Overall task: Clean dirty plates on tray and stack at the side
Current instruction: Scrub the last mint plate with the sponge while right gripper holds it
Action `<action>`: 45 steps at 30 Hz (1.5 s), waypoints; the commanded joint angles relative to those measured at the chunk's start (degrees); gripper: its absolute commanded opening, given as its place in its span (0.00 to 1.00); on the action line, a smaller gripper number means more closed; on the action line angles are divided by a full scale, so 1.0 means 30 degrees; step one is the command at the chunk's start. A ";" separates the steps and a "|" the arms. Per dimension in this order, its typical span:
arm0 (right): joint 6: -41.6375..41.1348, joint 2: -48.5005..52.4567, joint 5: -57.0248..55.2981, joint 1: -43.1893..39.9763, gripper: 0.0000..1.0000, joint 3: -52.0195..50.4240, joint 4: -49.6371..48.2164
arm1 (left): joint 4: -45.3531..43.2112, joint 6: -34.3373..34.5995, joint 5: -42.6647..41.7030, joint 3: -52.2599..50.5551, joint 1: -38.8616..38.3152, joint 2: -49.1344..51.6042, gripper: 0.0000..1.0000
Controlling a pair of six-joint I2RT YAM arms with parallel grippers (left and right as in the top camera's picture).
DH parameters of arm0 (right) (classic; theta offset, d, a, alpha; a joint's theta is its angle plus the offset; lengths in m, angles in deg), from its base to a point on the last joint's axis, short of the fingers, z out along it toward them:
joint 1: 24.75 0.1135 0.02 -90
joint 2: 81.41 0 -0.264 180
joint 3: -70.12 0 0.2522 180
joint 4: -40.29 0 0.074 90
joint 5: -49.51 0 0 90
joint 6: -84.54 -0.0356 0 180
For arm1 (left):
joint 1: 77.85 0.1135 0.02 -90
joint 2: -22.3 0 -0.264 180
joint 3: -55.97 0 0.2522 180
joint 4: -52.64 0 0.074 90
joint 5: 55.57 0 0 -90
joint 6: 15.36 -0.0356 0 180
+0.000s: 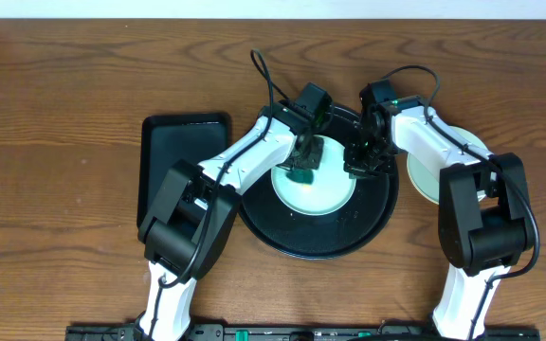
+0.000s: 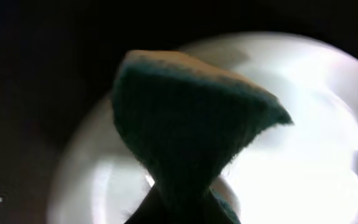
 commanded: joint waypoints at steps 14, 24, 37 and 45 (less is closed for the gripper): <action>-0.0525 0.1348 -0.0510 0.0430 0.01 -0.0517 -0.0495 | 0.4896 -0.1770 -0.1807 0.0044 -0.0073 0.0291 0.07; -0.0517 0.1348 -0.0510 0.0430 0.01 -0.0525 -0.0495 | 0.2718 -0.3912 -0.5756 0.0044 -0.0073 0.0291 0.07; -0.0306 0.1348 -0.0510 0.0430 0.01 -0.0525 -0.0488 | 0.0517 -0.0284 0.7104 0.0044 -0.0073 0.0291 0.07; -0.0306 0.1348 -0.0503 0.0430 0.01 -0.0525 -0.0495 | 0.4320 0.0248 0.2630 0.0044 -0.0109 0.0291 0.07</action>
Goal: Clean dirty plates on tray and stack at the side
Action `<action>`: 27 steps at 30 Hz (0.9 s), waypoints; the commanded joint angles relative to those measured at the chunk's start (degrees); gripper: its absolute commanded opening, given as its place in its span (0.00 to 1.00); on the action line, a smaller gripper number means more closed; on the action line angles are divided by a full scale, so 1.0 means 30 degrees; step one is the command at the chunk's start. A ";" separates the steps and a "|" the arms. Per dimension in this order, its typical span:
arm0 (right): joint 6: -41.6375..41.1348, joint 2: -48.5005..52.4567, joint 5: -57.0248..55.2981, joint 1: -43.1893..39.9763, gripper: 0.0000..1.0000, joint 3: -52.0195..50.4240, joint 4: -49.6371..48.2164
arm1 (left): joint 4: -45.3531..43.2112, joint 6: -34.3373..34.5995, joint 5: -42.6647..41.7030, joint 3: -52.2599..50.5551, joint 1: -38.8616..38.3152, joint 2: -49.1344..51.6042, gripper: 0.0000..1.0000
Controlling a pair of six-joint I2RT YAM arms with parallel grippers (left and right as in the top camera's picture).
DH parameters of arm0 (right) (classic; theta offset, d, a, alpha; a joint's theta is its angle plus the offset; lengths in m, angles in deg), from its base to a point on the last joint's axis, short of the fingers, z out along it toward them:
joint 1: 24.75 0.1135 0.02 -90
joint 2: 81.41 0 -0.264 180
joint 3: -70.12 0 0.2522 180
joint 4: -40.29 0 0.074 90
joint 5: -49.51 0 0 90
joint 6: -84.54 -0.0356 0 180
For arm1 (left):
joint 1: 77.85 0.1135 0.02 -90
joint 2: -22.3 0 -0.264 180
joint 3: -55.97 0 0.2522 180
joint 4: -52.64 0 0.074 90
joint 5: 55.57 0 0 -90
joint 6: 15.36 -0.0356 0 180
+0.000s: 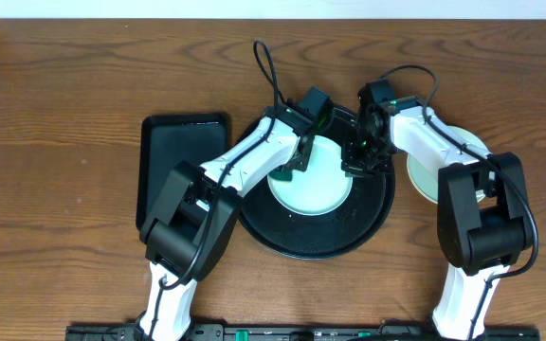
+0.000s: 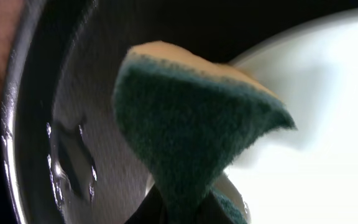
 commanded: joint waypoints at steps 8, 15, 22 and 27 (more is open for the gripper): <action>-0.0306 0.1268 -0.1013 0.0342 0.01 -0.0525 -0.0029 | 0.2331 -0.2514 -1.0207 -0.0131 0.0146 0.0277 0.07; -0.0306 0.1268 -0.1013 0.0342 0.01 -0.0525 0.0036 | -0.0138 -0.2608 -1.0979 -0.0131 0.0197 0.0277 0.07; -0.0306 0.1268 -0.1013 0.0342 0.01 -0.0525 0.0007 | -0.1931 0.0182 -0.5209 0.0175 0.1049 0.0277 0.07; -0.0306 0.1268 -0.1013 0.0342 0.01 -0.0525 -0.0270 | 0.0663 0.1158 -0.4583 0.2441 0.2783 -0.0095 0.07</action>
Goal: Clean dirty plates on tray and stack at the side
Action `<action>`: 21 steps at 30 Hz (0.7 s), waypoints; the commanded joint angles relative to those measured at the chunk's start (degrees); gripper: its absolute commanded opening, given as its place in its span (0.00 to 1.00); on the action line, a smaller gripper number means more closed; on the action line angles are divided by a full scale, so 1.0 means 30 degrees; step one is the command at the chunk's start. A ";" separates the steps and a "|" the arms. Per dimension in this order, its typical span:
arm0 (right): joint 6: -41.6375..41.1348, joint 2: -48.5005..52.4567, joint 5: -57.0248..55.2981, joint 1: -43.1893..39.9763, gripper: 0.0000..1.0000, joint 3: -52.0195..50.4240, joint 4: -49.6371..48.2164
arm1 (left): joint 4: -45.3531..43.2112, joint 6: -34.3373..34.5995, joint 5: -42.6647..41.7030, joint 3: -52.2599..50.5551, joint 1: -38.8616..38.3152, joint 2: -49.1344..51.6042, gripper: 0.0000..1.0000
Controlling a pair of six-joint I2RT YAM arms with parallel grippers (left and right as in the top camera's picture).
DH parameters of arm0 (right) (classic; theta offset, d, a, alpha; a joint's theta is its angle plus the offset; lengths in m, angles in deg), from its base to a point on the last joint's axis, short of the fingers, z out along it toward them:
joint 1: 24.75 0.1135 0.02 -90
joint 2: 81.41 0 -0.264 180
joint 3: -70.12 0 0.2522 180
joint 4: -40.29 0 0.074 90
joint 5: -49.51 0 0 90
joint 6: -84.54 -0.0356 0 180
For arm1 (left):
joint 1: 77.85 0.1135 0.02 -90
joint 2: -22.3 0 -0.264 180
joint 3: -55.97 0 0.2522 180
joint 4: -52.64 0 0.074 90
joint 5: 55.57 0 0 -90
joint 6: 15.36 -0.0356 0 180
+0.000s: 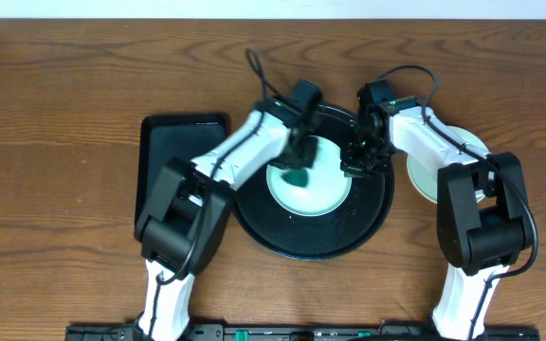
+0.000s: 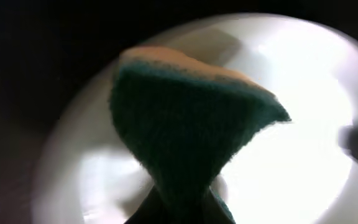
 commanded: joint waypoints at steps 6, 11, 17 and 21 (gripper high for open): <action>0.0015 0.1202 -0.1115 0.0291 0.01 -0.0510 -0.0226 | 0.5865 0.1005 0.1727 0.5304 0.3096 -0.1333 0.07; 0.0342 0.0342 -0.1180 0.0291 0.01 -0.0510 -0.0131 | 0.7453 0.0051 0.1741 0.5770 0.4204 -0.3184 0.08; 0.0692 -0.2885 -0.3767 0.0896 0.01 -0.0510 0.0211 | 0.7985 -0.0197 0.1741 0.5763 0.5646 -0.4524 0.08; 0.0699 -0.5122 -0.7169 0.2361 0.01 -0.0510 0.0736 | 0.8131 -0.0197 0.1741 0.5676 0.6244 -0.4524 0.08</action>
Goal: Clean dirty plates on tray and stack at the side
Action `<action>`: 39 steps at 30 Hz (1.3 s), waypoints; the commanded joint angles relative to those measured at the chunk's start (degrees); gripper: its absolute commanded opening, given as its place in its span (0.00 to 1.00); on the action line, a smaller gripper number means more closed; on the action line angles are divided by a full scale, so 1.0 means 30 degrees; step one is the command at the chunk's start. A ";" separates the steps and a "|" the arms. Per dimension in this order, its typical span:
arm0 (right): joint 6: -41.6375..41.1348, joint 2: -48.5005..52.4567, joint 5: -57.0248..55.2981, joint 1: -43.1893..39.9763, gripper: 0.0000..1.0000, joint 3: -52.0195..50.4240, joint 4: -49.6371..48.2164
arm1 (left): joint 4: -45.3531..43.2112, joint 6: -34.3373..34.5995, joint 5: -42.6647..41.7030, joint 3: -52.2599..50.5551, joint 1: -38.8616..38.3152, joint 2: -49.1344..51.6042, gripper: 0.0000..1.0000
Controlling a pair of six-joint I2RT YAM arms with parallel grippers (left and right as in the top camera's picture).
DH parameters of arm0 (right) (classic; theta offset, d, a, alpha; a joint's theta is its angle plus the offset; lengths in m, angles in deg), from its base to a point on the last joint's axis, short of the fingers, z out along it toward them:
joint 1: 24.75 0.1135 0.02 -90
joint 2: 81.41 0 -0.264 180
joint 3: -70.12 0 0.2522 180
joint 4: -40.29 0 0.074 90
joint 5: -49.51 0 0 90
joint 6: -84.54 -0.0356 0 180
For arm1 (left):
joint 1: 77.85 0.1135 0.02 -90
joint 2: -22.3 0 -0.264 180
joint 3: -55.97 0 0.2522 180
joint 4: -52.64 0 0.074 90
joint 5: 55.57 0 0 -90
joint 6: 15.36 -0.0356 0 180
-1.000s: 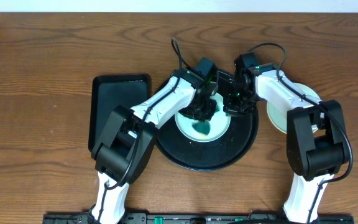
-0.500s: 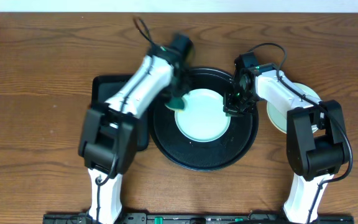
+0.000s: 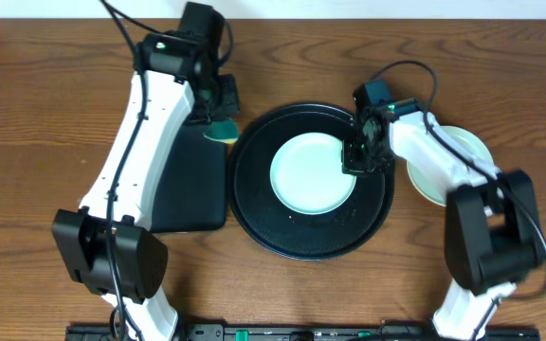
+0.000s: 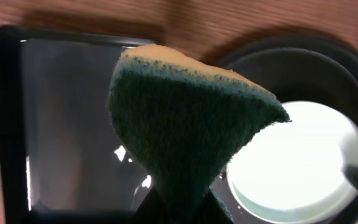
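Note:
A pale green plate (image 3: 311, 175) lies in the round black tray (image 3: 254, 204); the left wrist view shows the same plate (image 4: 297, 155). My left gripper (image 3: 218, 116) is raised over the upper right corner of the rectangular black tray (image 3: 183, 189), left of the round tray. It is shut on a green-and-yellow sponge (image 4: 185, 124), which hangs clear of the plate. My right gripper (image 3: 362, 153) sits low at the plate's right rim, with its fingers closed on that rim. A stack of pale plates (image 3: 458, 161) stands right of the round tray.
Both trays rest on a brown wooden table (image 3: 55, 123). The right arm arches over the stacked plates, and a wall edge runs along the back of the table.
My left gripper, with the sponge in it, has gone from the plate in the round tray up and left to over the rectangular tray's corner. The right gripper still holds the plate's rim.
The sponge in my left gripper was on the plate's middle, then at its left edge by the tray wall, then back on the plate. Now it is lifted off toward the rectangular tray. My right gripper stayed at the plate's right rim throughout.

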 commanded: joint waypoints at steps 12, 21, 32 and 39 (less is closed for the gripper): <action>0.0168 -0.6229 -1.6087 0.7096 0.01 0.0109 0.1647 | 0.0197 -0.0452 0.0313 0.0182 0.0743 -0.0015 0.08; 0.0160 -0.6958 -2.4888 1.1300 0.01 0.0109 0.2302 | 0.0197 -0.0452 0.0313 0.0182 0.0743 -0.0015 0.09; 0.0153 -0.6958 -3.0388 1.3748 0.01 0.0109 0.2579 | 0.0204 -0.0452 0.0321 0.0182 0.0743 -0.0015 0.08; -0.0408 -0.6958 -3.0294 1.3806 0.01 0.0109 0.2586 | 0.0204 -0.0452 0.0321 0.0182 0.0743 -0.0015 0.08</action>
